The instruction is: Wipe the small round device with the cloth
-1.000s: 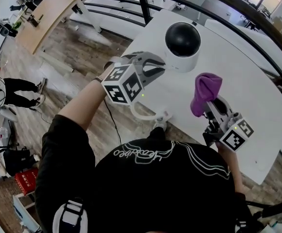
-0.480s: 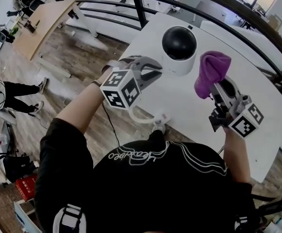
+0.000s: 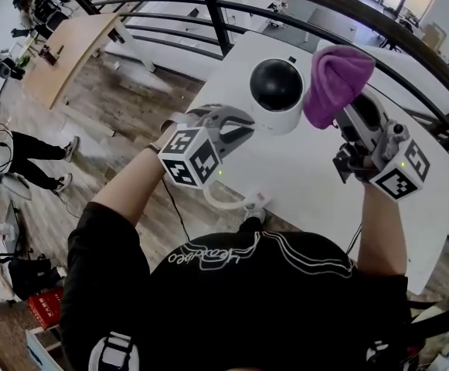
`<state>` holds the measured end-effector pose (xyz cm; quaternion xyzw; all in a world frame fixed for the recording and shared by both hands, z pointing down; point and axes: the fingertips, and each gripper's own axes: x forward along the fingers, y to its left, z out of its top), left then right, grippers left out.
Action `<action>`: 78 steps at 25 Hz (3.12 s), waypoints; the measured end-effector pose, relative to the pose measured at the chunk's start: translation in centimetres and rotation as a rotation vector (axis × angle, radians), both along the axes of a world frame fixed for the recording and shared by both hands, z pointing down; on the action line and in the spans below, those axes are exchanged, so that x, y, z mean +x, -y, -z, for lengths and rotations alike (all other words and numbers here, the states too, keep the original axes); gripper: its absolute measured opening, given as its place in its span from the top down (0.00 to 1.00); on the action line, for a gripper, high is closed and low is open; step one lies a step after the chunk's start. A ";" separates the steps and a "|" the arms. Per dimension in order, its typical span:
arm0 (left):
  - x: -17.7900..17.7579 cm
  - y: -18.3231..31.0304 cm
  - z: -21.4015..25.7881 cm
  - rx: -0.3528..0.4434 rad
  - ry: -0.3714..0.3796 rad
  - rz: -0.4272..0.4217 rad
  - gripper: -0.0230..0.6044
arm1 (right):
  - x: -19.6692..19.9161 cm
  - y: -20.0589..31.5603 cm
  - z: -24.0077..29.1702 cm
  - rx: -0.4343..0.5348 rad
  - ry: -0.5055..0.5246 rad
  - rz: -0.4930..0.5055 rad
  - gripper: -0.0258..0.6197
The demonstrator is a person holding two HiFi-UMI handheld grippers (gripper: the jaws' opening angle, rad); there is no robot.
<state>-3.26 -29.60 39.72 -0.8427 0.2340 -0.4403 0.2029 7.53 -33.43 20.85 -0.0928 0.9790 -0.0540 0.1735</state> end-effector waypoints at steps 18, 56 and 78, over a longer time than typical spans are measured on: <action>0.1 0.2 -0.2 -0.015 0.004 0.010 0.89 | -2.2 -2.3 1.0 0.153 0.004 0.164 0.85; 0.0 0.3 -0.2 0.000 -0.048 0.111 0.89 | -1.8 -10.1 -10.1 0.367 -0.387 0.052 0.85; -1.2 0.2 -0.2 -0.049 -0.162 -0.076 0.89 | -4.0 -13.8 -3.9 0.555 -0.482 -0.397 0.85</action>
